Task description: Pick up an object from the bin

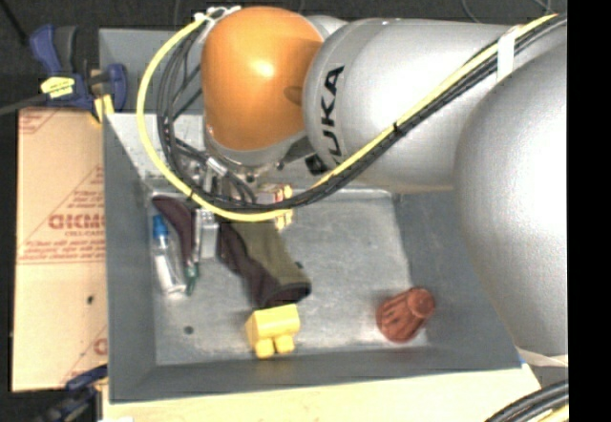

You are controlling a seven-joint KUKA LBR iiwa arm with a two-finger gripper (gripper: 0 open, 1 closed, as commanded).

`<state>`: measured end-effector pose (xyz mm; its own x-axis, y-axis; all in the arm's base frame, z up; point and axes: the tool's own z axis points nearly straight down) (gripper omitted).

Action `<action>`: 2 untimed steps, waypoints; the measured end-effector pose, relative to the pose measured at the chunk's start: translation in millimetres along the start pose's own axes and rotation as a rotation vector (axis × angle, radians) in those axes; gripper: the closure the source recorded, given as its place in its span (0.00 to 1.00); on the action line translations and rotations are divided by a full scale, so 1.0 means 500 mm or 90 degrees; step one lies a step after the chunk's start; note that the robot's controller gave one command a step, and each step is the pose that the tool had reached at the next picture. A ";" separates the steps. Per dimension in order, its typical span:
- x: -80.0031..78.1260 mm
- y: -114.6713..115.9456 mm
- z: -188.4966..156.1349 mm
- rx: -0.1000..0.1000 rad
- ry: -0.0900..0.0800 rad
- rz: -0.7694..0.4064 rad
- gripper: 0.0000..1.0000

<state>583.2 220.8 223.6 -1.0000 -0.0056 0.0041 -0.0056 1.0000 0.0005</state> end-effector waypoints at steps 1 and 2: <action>-0.003 -0.003 -0.010 -0.001 -0.005 0.003 0.00; -0.023 -0.039 0.043 -0.005 -0.010 0.024 0.00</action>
Offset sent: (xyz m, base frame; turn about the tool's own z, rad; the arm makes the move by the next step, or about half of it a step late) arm 0.0455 -0.1104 -0.1536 0.1888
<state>594.8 201.3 201.9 -0.9994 0.0320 -0.0116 0.0319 0.9995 0.0077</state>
